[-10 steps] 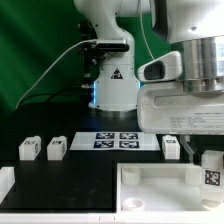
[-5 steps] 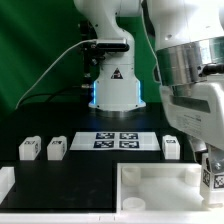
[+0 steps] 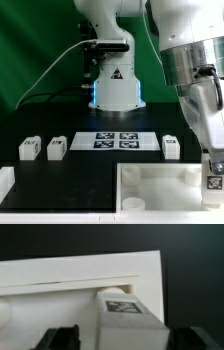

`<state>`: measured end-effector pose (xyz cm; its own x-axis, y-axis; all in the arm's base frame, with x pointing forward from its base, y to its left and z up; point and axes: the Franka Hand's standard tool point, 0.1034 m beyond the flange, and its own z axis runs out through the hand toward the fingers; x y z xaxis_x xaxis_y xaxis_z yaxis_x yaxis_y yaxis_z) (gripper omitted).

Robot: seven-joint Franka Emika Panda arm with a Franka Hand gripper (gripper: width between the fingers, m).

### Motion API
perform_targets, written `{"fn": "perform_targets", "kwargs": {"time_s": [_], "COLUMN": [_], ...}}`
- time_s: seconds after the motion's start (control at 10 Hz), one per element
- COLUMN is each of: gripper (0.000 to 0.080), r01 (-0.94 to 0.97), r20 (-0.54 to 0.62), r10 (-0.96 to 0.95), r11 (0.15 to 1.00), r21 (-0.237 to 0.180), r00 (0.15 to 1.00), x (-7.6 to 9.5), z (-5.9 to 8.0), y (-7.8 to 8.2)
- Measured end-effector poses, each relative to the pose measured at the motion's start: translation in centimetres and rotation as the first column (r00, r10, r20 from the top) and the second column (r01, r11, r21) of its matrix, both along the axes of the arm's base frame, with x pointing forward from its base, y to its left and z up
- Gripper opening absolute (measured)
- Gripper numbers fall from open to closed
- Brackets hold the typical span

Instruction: Assemble one leg

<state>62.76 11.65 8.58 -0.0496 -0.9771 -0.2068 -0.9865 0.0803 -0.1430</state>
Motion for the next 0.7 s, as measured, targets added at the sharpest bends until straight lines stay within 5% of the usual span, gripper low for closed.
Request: {"fn": "perform_targets", "kwargs": {"time_s": [0.1, 0.3, 0.5, 0.7], "gripper": [0.0617, 0.0643, 0.0649, 0.0648], "r01": [-0.180, -0.521, -0.649, -0.824], "r20": [0.043, 0.052, 0.056, 0.034], "r10": [0.182, 0.533, 0.668, 0.852], "r11": [0.982, 0.841, 0.737, 0.514], "r21": [-0.050, -0.150, -0.188, -0.238], "r00": [0.982, 0.845, 0.742, 0.522], "x": [0.06, -0.02, 0.02, 0.04], "z": [-0.08, 0.07, 0.05, -0.10], "y": [0.21, 1.01, 0.89, 0.49]}}
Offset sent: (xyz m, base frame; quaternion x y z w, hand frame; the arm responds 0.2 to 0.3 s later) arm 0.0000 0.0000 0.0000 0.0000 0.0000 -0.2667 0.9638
